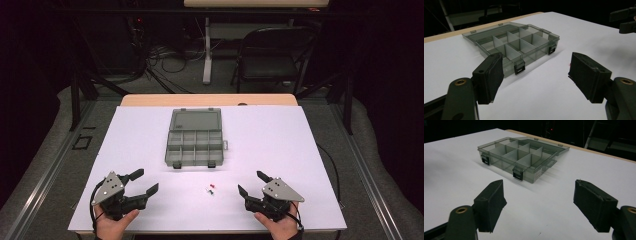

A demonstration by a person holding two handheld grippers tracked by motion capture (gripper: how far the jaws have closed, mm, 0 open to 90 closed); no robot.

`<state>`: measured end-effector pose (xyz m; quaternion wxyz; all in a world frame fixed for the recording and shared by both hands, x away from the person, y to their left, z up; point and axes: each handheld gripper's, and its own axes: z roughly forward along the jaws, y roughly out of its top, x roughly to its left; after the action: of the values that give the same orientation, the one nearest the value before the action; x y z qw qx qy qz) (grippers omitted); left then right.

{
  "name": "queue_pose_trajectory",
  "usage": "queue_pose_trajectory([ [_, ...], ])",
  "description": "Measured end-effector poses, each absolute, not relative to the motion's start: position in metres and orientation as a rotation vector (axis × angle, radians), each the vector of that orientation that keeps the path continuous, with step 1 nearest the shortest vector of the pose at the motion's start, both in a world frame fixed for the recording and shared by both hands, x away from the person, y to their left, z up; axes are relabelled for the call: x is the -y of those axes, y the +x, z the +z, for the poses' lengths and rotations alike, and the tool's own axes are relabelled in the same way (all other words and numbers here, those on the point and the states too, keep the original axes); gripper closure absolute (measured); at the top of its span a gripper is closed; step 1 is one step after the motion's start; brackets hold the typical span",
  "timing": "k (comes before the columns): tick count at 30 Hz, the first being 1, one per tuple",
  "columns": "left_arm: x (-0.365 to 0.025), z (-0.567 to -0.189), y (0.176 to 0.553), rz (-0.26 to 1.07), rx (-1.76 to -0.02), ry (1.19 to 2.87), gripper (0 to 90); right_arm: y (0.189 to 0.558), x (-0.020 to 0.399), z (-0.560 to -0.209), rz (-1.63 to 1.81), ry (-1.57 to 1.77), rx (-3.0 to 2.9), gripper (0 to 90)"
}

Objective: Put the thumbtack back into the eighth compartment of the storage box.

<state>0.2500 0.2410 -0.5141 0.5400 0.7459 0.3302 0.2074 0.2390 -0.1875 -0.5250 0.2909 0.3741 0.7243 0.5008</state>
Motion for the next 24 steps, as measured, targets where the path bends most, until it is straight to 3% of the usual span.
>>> queue_pose_trajectory([
  [16,-0.241,-0.516,0.251,0.479,-0.796,1.784,27.3,0.243,0.18,-0.528,1.304,0.988,-1.974,23.8],
  [24,-0.241,-0.518,0.253,0.473,-0.808,1.794,27.3,0.251,0.177,-0.528,1.301,1.005,-2.023,29.4],
])
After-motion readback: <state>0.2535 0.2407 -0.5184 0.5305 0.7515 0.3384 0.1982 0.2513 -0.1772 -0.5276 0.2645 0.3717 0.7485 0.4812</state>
